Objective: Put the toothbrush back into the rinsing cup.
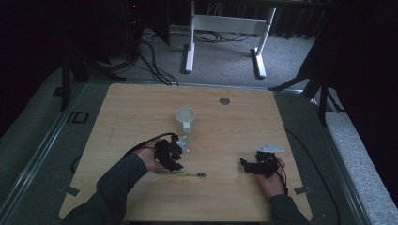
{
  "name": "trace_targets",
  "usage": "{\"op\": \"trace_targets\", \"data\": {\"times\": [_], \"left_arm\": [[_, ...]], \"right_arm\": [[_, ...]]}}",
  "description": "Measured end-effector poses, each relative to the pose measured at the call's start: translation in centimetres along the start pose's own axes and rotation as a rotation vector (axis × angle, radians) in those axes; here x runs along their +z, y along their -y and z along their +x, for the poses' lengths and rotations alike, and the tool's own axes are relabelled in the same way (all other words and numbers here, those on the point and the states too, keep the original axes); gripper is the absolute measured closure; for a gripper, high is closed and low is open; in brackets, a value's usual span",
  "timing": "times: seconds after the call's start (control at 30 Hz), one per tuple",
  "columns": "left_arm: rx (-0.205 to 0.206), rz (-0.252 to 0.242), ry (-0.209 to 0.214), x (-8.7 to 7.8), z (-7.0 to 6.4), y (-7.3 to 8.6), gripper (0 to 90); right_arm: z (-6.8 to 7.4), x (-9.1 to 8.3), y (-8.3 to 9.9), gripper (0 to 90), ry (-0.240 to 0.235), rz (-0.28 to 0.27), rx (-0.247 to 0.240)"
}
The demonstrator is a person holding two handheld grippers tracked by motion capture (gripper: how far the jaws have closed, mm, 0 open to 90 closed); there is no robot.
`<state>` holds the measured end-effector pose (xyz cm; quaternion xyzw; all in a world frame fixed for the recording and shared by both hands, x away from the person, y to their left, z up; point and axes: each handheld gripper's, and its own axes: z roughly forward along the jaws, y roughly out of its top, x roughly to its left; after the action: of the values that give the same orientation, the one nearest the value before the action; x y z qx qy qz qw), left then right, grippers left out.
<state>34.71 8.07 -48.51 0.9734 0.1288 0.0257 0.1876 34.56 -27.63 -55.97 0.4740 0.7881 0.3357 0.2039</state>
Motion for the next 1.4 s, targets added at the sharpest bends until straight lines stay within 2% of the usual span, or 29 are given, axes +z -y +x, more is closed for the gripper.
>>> {"op": "trace_targets", "data": {"times": [0.2, 0.67, 1.4], "left_arm": [[0.020, 0.031, 0.016, 0.7, -0.5, -0.3, 59.5], [0.060, 0.106, 0.014, 2.0, -1.3, -0.8, 59.7], [0.089, 0.156, -0.005, 3.0, -1.8, -1.4, 60.7]], "right_arm": [[0.0, 0.0, 0.0, 15.9, 0.000, 0.000, 0.000], [0.0, 0.0, 0.0, 15.9, 0.000, 0.000, 0.000], [0.0, 0.0, 0.0, 15.9, 0.000, 0.000, 0.000]]}}
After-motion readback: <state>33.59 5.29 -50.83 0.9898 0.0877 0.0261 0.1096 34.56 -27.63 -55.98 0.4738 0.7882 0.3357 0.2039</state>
